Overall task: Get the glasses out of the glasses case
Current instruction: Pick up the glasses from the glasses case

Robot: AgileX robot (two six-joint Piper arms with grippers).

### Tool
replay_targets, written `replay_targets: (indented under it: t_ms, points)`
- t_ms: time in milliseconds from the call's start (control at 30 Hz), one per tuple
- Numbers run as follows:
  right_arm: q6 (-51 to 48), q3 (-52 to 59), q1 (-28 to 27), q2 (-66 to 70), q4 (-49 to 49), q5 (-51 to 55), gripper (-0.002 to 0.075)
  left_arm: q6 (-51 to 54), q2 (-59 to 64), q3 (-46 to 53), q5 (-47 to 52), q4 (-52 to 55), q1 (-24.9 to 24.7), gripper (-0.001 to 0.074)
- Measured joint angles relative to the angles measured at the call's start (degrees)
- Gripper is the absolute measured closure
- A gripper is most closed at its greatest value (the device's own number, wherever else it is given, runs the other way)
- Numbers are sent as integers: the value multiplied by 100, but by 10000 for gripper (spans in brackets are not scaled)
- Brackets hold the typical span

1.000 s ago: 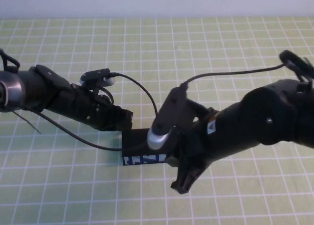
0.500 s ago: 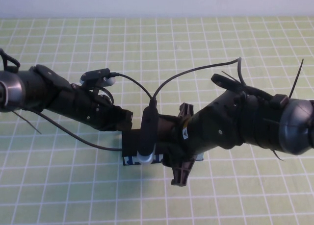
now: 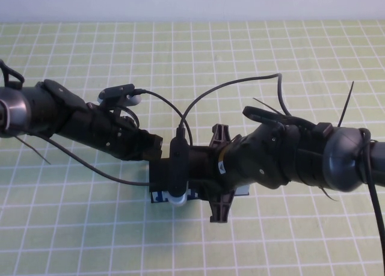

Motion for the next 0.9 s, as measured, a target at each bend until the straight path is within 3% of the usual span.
replay_targets:
  t_ms: [233, 467, 900]
  points:
    - [-13, -11, 0, 52, -128, -131, 487, 0, 0, -9, -33, 0, 0, 739]
    - [0, -20, 4, -29, -166, -118, 675, 0, 0, -35, -118, 0, 0, 739]
    - [133, -20, 4, -531, -182, -163, 730, 0, -26, -44, 9, 65, 0, 739]
